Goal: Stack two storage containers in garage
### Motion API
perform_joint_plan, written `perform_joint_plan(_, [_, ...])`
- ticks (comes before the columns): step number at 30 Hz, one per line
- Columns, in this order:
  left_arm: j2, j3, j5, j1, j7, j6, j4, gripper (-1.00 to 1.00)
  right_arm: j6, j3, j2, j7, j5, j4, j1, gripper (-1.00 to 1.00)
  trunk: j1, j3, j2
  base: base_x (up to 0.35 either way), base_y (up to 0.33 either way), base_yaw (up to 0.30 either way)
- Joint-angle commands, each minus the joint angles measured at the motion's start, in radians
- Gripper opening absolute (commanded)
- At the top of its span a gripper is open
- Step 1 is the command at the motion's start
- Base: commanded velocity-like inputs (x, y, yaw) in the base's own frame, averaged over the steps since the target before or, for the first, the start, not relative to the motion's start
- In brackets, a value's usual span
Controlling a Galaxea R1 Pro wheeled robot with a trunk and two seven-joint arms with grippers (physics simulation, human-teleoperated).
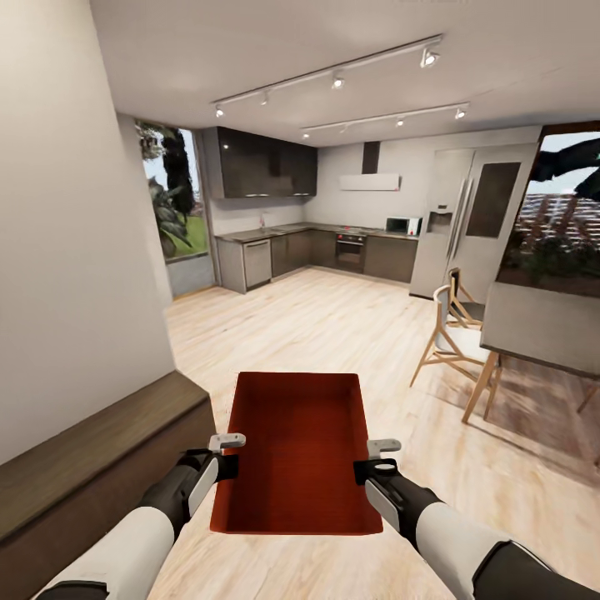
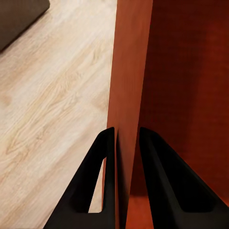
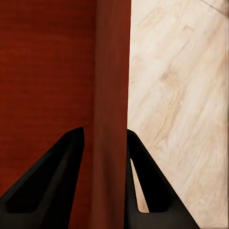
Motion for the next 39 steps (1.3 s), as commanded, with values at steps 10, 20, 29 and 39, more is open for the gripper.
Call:
perform_joint_plan(10, [-0.001,0.006,-0.015,0.000,0.012,0.007,-0.002,-1.00,0.006,0.003,0.005,-0.006,0.000,-0.012,-0.001,-1.00,0.000,-0.001,-0.001,0.000,0.000,-0.243])
perform_joint_plan(20, [-0.001,0.006,-0.015,0.000,0.012,0.007,-0.002,-1.00,0.006,0.003,0.005,-0.006,0.000,-0.012,-0.001,-1.00,0.000,-0.001,-0.001,0.000,0.000,-0.243])
perform_joint_plan(29, [-0.001,0.005,-0.015,0.000,0.012,0.007,-0.002,-1.00,0.006,0.003,0.005,-0.006,0.000,-0.012,-0.001,-1.00,0.000,-0.001,-0.001,0.000,0.000,-0.244])
perform_joint_plan(39, [-0.001,0.004,-0.015,0.000,0.012,0.007,-0.002,-1.00,0.006,0.003,0.005,-0.006,0.001,-0.012,-0.001,-1.00,0.000,-0.001,-0.001,0.000,0.000,-0.244])
